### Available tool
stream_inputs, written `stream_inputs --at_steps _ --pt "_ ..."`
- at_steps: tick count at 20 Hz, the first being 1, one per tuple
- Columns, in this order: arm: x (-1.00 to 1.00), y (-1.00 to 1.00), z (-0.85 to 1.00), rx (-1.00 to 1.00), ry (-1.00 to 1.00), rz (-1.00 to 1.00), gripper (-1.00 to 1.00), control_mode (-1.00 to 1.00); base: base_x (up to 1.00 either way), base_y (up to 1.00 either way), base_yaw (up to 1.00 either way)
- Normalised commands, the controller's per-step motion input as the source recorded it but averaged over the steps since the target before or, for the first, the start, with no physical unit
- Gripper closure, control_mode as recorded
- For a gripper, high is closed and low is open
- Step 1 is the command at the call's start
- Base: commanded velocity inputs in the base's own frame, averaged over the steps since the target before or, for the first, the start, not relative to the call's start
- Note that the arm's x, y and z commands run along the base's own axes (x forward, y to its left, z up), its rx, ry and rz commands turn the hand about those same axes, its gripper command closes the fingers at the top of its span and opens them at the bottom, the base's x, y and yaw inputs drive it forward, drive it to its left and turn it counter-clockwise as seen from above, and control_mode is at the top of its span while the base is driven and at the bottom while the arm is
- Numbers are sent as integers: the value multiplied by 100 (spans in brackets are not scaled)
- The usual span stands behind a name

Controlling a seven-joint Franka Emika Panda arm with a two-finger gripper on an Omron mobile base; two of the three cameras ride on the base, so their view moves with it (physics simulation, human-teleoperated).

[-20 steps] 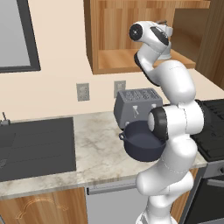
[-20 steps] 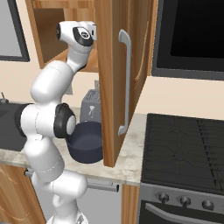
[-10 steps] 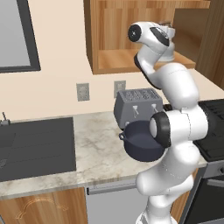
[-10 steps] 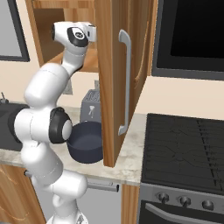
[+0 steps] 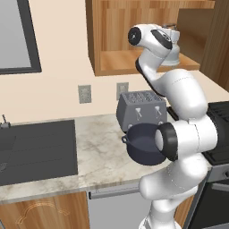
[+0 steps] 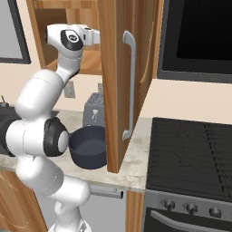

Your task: Pick the kettle from the cabinet and place it on a stove burner. Then pick the pot from the counter and place it on another stove burner. Finally, turn both burners on.

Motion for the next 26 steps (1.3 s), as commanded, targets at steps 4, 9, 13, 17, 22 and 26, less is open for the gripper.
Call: stream_inputs --at_steps 4,9,13,17,22,26 --pt "-36 12 0 0 0 -3 100 -100 0 0 0" --pt "-40 12 0 0 0 -2 100 -100 0 0 0" --pt "-41 12 0 0 0 -2 100 -100 0 0 0" --pt "-39 10 0 0 0 -2 100 -100 0 0 0" --pt "-39 14 0 0 0 -2 100 -100 0 0 0" --pt "-39 13 0 0 0 -1 100 -100 0 0 0"
